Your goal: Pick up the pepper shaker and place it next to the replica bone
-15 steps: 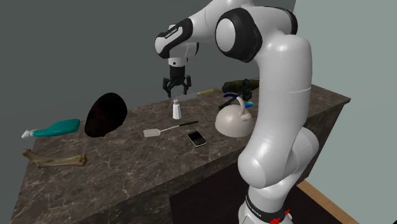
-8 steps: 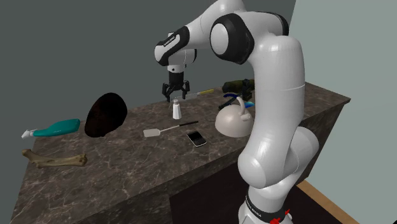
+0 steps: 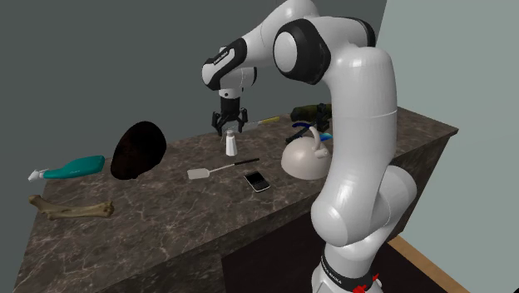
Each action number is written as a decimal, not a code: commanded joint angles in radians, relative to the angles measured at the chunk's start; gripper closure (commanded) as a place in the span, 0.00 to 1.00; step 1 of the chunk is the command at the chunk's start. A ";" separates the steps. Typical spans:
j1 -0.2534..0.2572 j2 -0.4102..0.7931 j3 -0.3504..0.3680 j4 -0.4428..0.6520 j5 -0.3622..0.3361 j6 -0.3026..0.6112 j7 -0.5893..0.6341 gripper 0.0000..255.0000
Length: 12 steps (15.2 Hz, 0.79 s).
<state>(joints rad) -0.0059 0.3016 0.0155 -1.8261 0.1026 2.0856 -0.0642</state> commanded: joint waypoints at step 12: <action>0.000 -0.006 0.000 0.006 -0.001 -0.011 0.001 1.00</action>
<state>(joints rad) -0.0060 0.2984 0.0153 -1.8241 0.1023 2.0814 -0.0636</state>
